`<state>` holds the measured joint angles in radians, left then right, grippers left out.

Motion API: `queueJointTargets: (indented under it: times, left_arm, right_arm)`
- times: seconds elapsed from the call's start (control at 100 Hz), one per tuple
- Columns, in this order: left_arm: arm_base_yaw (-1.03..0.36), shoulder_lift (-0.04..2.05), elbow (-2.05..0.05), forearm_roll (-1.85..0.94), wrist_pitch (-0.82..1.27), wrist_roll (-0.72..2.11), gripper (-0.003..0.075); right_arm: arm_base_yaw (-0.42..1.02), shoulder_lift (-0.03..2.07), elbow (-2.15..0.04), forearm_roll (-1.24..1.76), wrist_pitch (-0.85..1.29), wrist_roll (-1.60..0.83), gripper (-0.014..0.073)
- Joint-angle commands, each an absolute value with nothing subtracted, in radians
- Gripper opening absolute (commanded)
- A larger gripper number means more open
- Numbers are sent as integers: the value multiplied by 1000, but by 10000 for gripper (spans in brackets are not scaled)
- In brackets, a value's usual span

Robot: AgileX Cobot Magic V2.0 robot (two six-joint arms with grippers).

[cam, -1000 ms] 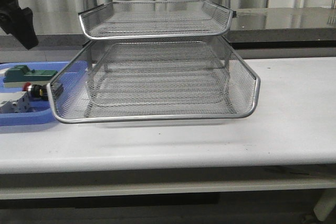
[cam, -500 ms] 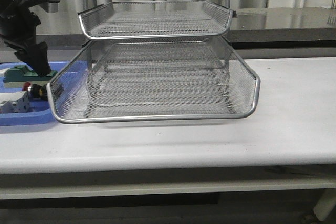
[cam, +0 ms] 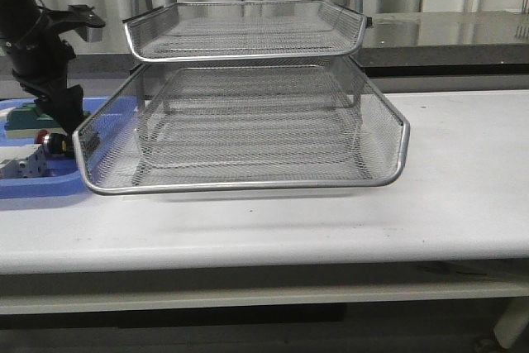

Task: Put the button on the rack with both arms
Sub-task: 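Lower the left gripper onto the red push button and grasp it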

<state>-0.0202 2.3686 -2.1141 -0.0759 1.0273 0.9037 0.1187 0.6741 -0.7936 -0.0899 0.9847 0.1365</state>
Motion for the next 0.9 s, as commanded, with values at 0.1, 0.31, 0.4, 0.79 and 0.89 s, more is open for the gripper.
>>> queueJointTargets:
  times: [0.1, 0.31, 0.4, 0.79, 0.89]
  left_arm:
    - [-25, 2319, -2149, -79, 1000, 905, 559]
    - [-25, 2330, -2149, -77, 975, 911, 559]
    - [-25, 2336, -2149, -76, 975, 924, 558]
    - [-25, 2394, -2149, -84, 989, 924, 558]
    - [-25, 2399, -2149, -89, 999, 924, 554]
  right_arm:
    - [115, 672, -826, -108, 927, 136, -67]
    - [115, 672, -826, -108, 927, 136, -67]
    - [115, 672, -826, -108, 927, 136, -67]
    - [115, 672, -826, -108, 927, 136, -67]
    - [115, 672, -826, -108, 927, 136, -67]
